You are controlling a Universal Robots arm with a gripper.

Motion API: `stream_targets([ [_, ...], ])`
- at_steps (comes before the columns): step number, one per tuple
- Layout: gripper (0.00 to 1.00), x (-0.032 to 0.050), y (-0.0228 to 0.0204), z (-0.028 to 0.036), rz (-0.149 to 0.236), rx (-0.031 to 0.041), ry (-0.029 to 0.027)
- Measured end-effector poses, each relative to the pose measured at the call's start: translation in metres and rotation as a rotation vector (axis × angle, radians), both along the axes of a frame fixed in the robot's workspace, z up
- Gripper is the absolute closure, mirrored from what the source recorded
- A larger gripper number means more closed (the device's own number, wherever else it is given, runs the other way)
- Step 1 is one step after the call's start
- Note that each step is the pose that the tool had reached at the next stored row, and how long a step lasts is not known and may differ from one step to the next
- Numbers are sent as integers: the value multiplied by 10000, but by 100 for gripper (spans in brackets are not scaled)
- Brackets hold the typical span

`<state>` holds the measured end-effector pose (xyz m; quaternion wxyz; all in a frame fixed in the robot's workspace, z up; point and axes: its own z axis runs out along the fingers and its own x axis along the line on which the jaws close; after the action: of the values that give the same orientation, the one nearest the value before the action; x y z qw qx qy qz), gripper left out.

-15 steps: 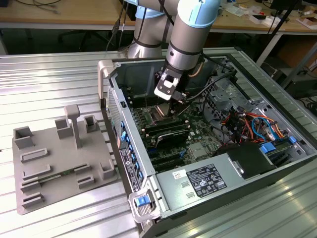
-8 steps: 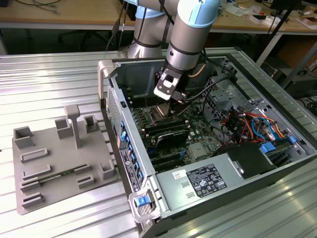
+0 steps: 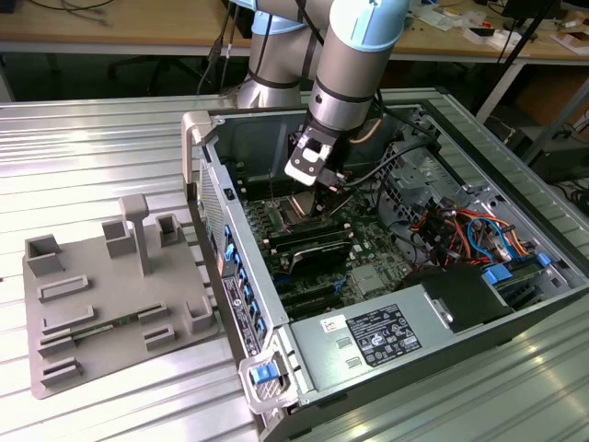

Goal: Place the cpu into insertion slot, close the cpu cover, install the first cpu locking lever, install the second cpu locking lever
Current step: 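Place the cpu into insertion slot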

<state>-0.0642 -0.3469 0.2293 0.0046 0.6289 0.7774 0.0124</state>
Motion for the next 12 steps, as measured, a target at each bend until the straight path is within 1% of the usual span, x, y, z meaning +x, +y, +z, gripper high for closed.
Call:
stream_targets([
  [12, 45, 0, 0, -1, -220, -1, 0],
])
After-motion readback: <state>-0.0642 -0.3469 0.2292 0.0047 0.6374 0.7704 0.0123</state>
